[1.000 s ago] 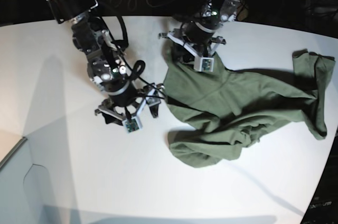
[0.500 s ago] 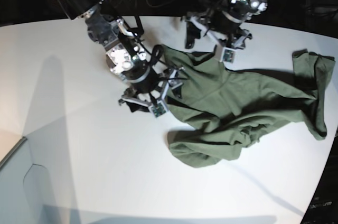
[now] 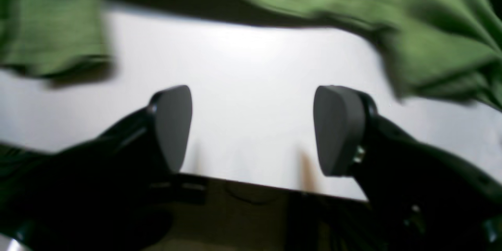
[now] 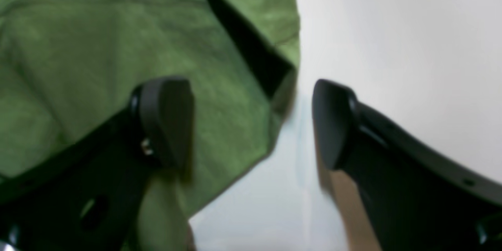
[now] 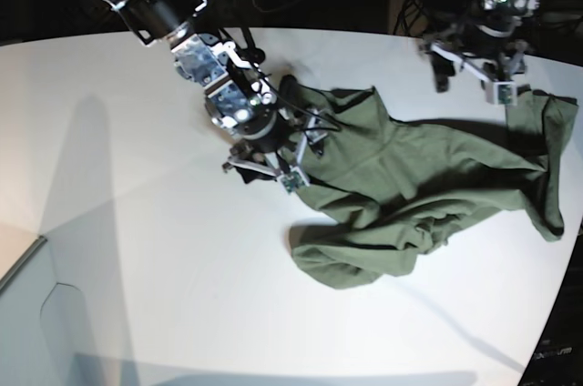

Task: Layout the t-shirt on the table in an organized manner, then fold the t-shirt properly
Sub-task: 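Grasp the shirt edge with the right gripper and pull it apart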

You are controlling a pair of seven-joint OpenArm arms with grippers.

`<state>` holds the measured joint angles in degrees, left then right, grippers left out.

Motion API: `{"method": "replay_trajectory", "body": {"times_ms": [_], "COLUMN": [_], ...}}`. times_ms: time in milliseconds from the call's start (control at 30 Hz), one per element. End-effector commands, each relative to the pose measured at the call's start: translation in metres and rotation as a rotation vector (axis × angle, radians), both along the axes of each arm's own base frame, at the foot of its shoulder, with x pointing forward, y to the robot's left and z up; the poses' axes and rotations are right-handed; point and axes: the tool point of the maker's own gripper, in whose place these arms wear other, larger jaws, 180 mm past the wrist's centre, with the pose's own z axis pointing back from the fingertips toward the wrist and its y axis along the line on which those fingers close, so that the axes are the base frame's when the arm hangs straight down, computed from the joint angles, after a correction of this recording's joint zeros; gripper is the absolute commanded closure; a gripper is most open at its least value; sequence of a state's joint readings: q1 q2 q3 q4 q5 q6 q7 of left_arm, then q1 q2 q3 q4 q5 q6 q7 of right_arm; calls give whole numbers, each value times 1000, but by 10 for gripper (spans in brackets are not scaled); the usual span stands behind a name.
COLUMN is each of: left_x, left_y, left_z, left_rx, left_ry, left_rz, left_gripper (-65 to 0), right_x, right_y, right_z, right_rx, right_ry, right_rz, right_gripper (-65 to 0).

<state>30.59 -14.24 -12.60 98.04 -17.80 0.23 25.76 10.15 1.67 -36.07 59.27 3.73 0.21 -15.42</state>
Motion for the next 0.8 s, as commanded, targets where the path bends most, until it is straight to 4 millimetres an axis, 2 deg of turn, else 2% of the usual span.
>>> {"method": "replay_trajectory", "body": {"times_ms": [0,67,133,200,367,467,600,667,767], "left_x": [9,9,4,0,-7,-17,-11,-9,-6], "left_y": [10,33,55,71,87,106,122,124,122], "left_z": [13,20,23,27,27,23,33,36,39], "left_rx": [14,35,53,69,88,107,123,126,102], "left_ry": [-53,-75,-83,-92,-85,-68,-100,-112,-128], "left_rz": [23,99,169,218,258,308,352,355,361], "left_gripper": [-461,-462,-463,-463,-463,-463,-463,-463,-464], "right_x": [15,17,16,14,21,24,37,36,33], "right_y": [7,10,12,10,-4,-16,-61,-87,-120], "right_z": [15,15,13,6,-9,-11,-12,-13,2], "right_rx": [22,26,23,12,-33,-45,-47,-50,-37], "right_ry": [-43,-41,-34,-17,20,20,29,30,-20], "right_rz": [5,6,8,6,-14,-31,-154,-213,-281], "right_gripper": [-447,-444,-406,-303,0,0,0,0,0]}}
